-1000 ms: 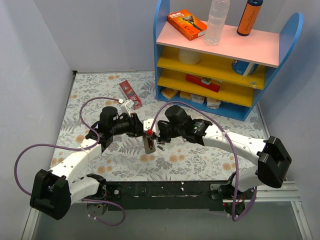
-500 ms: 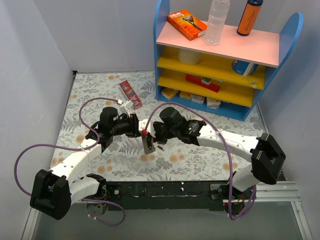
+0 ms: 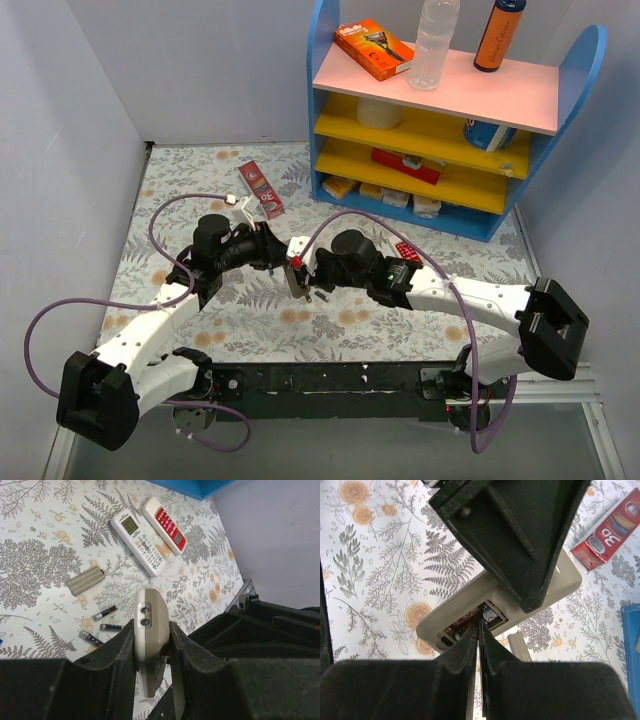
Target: Load the batteries into the remote control
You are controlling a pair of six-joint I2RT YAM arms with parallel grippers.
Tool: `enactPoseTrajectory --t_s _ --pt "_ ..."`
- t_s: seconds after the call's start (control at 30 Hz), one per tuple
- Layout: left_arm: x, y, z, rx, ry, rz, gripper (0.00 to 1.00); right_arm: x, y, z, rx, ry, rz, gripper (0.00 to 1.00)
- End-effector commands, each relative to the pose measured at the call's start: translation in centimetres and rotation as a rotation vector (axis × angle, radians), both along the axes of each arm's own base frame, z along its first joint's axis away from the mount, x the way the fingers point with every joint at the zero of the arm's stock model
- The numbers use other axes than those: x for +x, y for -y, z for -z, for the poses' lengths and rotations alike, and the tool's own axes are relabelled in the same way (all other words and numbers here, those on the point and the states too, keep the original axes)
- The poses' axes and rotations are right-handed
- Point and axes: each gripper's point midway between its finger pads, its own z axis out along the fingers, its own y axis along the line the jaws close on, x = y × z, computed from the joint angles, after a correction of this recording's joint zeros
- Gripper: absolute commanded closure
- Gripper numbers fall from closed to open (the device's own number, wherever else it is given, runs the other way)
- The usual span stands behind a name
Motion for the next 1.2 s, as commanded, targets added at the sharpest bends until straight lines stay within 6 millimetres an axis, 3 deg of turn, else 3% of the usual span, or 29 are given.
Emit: enactPoseTrajectory --t_s 0.0,0.13,0.17,0.27,0.37,0.5,0.8,1.17 --pt "-2.2 1.5 -4.7 -0.122 0.078 0.111 1.00 2.4 1.9 0.1 0.007 0.011 0.169 0.87" --pt "-1.8 1.0 -4.5 -0.099 0.091 0.074 1.00 2.8 2.5 -2.0 0.077 -0.004 0.246 0.75" --pt "-1.7 0.9 -4.5 -0.091 0.101 0.068 1.00 2.7 2.6 -2.4 0.092 -0.015 0.252 0.65" --pt "-1.6 0.6 -4.6 -0.082 0.123 0.056 1.00 2.6 3.2 -4.1 0.156 -0.051 0.312 0.49" --pt "-1.6 0.6 -4.3 -0.078 0.123 0.053 1.00 2.9 3.6 -4.6 0.185 -0.101 0.385 0.43" --pt "-1.8 0.6 -4.2 -0.078 0.124 0.061 1.00 3.2 4.0 -4.5 0.220 -0.139 0.452 0.43" --pt "-1.7 0.4 -4.2 -0.075 0.137 0.050 1.00 1.4 2.6 -5.9 0.312 -0.242 0.377 0.35" --pt "-1.7 0.5 -4.3 -0.083 0.138 0.048 1.00 0.4 1.2 -4.9 0.317 -0.319 0.328 0.35"
